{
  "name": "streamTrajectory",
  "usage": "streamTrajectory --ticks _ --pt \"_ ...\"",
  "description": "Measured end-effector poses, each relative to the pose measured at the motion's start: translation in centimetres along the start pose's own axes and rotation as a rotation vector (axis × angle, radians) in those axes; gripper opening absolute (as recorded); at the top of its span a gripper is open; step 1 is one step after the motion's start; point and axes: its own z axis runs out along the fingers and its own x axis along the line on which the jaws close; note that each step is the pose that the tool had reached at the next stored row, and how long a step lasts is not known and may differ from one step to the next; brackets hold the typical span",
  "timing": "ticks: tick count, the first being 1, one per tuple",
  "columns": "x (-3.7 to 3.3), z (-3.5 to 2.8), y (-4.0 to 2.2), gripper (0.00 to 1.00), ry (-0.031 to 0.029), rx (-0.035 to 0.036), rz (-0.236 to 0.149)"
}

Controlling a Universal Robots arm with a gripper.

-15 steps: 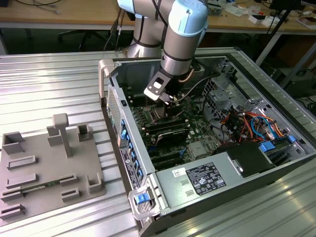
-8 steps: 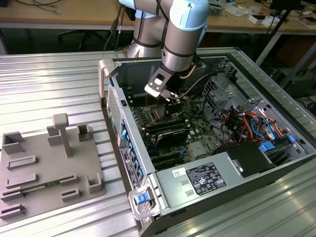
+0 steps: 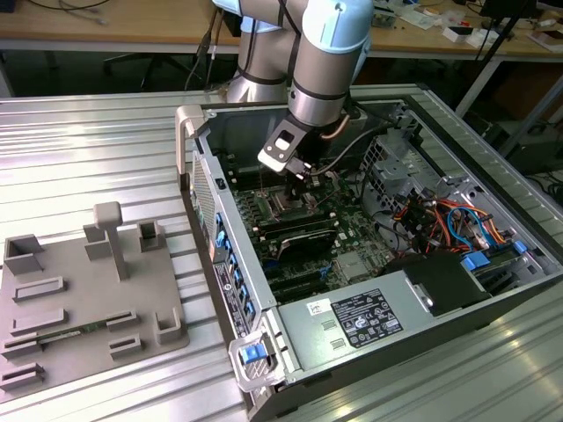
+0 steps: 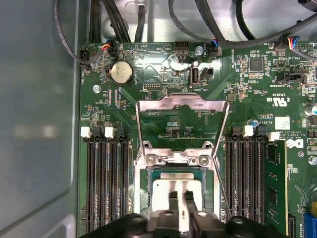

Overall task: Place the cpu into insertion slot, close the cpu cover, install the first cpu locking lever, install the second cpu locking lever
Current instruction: 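Place the cpu into insertion slot, then close the cpu cover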

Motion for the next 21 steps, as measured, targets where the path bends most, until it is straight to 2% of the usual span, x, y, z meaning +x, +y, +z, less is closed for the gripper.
streamTrajectory --ticks 1,2,18,21 --pt "0.00 0.00 0.00 0.11 -0.0001 0.0000 0.000" --pt "0.00 0.00 0.00 0.11 -0.0001 0.0000 0.000" --pt "0.00 0.00 0.00 0.11 -0.0017 0.0000 0.000" --pt "0.00 -0.34 0.02 0.11 -0.0020 0.0000 0.000"
